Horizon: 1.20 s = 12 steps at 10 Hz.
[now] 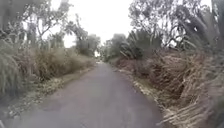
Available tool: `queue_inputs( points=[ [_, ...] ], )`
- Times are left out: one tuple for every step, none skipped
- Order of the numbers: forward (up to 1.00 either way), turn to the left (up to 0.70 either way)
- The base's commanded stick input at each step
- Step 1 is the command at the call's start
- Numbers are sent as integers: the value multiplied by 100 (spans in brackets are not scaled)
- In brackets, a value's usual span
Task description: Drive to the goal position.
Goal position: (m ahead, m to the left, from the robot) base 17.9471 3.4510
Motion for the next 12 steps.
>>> queue_inputs(
  points=[
    [100, 0],
    [100, 0],
    [100, 0],
    [100, 0],
    [100, 0],
    [100, 0],
    [100, 0],
    [100, 0],
    [100, 0],
    [100, 0],
    [100, 0],
    [100, 0]
  ],
)
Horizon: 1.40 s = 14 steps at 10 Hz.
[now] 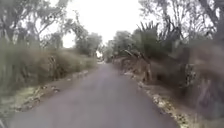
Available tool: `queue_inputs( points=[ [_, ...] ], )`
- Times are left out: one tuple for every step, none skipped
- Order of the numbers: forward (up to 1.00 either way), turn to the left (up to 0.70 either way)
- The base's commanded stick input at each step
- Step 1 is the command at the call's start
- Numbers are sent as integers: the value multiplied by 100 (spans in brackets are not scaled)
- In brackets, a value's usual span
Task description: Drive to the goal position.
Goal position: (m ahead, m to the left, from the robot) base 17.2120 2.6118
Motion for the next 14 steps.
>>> queue_inputs(
  points=[
    [100, 0],
    [100, 0],
    [100, 0],
    [100, 0],
    [100, 0],
    [100, 0],
    [100, 0],
    [100, 0],
    [100, 0],
    [100, 0],
    [100, 0],
    [100, 0],
    [100, 0],
    [100, 0]
  ],
)
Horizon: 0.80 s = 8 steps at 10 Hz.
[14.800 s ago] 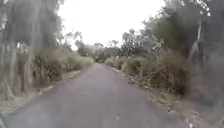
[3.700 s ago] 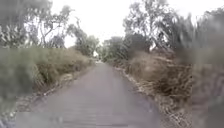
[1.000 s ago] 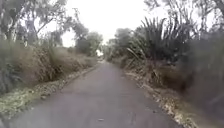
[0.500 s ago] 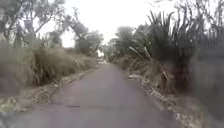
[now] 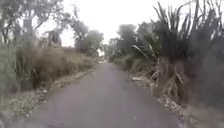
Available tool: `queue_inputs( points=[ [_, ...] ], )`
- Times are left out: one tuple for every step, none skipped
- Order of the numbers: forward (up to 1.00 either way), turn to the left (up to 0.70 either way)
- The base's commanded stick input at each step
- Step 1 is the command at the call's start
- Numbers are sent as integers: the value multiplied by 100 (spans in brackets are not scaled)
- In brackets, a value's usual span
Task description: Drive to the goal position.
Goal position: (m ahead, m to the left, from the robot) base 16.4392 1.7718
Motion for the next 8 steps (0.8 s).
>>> queue_inputs(
  points=[
    [100, 0],
    [100, 0],
    [100, 0],
    [100, 0],
    [100, 0],
    [100, 0],
    [100, 0],
    [100, 0]
  ],
)
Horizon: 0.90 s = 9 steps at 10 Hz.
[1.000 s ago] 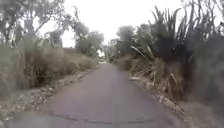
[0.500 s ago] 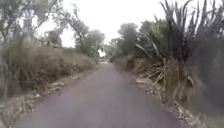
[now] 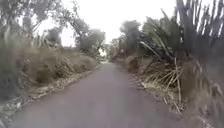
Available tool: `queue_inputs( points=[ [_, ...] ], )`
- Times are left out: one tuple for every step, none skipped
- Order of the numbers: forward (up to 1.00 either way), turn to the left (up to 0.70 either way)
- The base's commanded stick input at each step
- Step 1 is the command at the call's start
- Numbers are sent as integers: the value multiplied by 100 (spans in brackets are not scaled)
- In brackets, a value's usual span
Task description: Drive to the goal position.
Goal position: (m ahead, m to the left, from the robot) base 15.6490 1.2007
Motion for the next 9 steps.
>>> queue_inputs(
  points=[
    [100, 0],
    [100, 0],
    [100, 0],
    [100, 0],
    [100, 0],
    [100, 0],
    [100, 0],
    [100, 0],
    [100, 0]
  ],
)
